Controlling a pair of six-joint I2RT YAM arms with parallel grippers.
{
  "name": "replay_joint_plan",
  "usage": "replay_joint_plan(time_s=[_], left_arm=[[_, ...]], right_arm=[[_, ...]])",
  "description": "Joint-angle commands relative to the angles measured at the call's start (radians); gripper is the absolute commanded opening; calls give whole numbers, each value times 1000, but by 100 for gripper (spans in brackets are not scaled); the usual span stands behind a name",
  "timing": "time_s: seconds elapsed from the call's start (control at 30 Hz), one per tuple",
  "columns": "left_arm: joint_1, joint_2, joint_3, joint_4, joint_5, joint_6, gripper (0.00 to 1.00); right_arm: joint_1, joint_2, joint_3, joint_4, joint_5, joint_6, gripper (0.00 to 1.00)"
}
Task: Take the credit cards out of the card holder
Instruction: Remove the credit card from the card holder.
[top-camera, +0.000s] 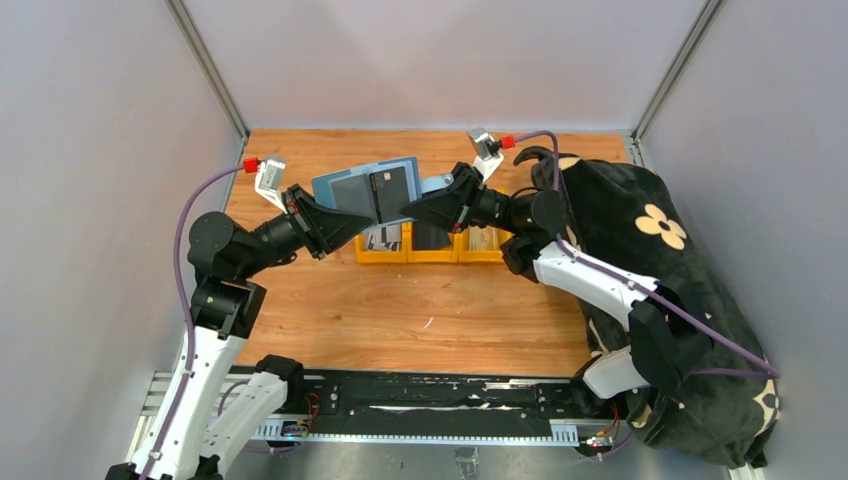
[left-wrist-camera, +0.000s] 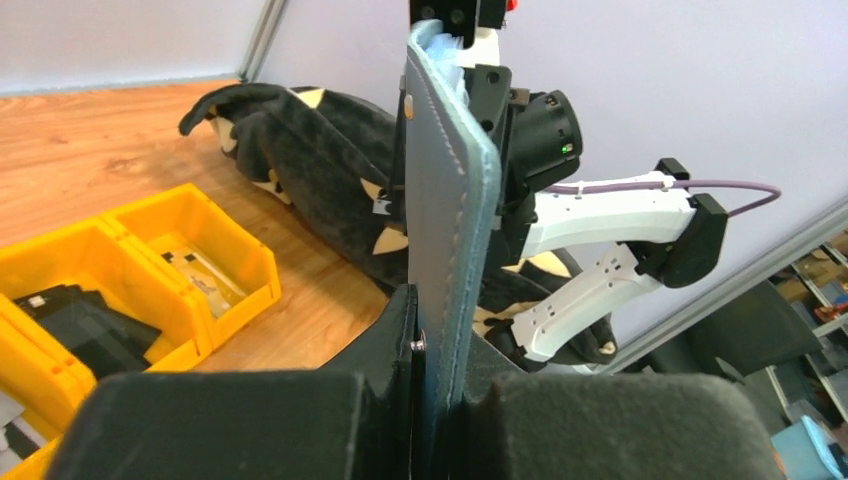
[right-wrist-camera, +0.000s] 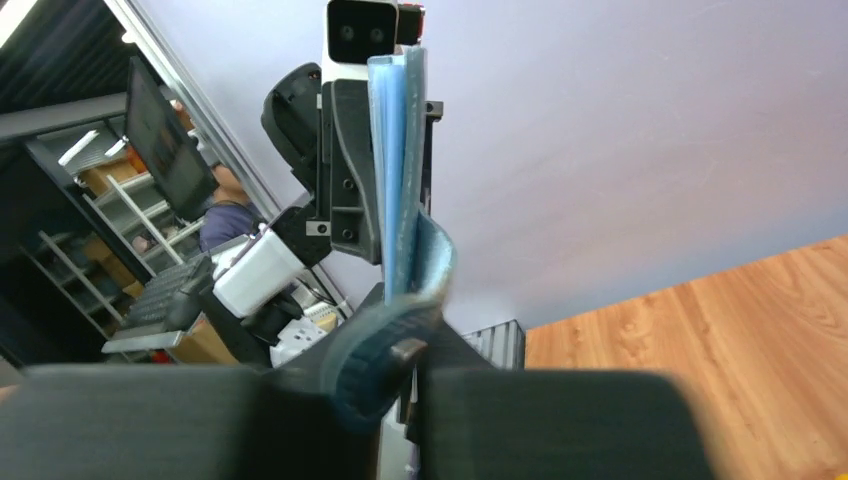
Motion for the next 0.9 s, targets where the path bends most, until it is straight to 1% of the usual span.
replay_joint_plan(time_s=[0.0,0.03,0.07,0.13,0.17,0.2,0.23,0.27,0.3,0.37,0.4,0.43,0.47,0.57,0.63,0.77,0.87], left_arm=[[0,-29,-27,-18,9,43,3],[0,-37,-29,-68,0,79,15],[0,-44,-29,-128,-10,123,34],[0,-55,-5,-239,-38,245,78],[0,-54,18,-317,-57,309,97],[0,-52,42,-387,-61,384,99],[0,-48,70,-478,-49,462,100],[0,-37,105,-558,-34,542,100],[0,-19,135,-635,-16,656,100],[0,8,195,-763,26,805,100],[0,21,221,-815,45,874,100],[0,28,245,-860,63,925,100],[0,43,265,-894,73,972,100],[0,74,293,-942,96,1039,100],[0,100,287,-943,134,1051,100],[-1,148,239,-946,264,1038,100],[-5,162,210,-944,298,1032,100]], right_arm=[[16,21,52,45,26,54,3],[16,16,54,13,15,39,0],[13,6,61,-43,-7,12,0],[8,-22,98,-239,-81,-84,0],[8,-41,129,-383,-124,-182,0],[7,-59,175,-599,-149,-311,0],[10,-75,224,-833,-157,-454,0],[14,-87,275,-1038,-151,-598,0],[19,-87,319,-1217,-142,-710,0],[23,-76,387,-1477,-161,-889,0],[24,-67,417,-1564,-174,-943,0],[30,-59,448,-1615,-178,-983,0],[39,-49,474,-1707,-178,-1048,0],[78,-15,546,-1839,-158,-1145,0],[109,7,584,-1911,-142,-1200,0],[164,56,652,-1982,-114,-1238,0],[196,92,691,-2012,-105,-1255,0]])
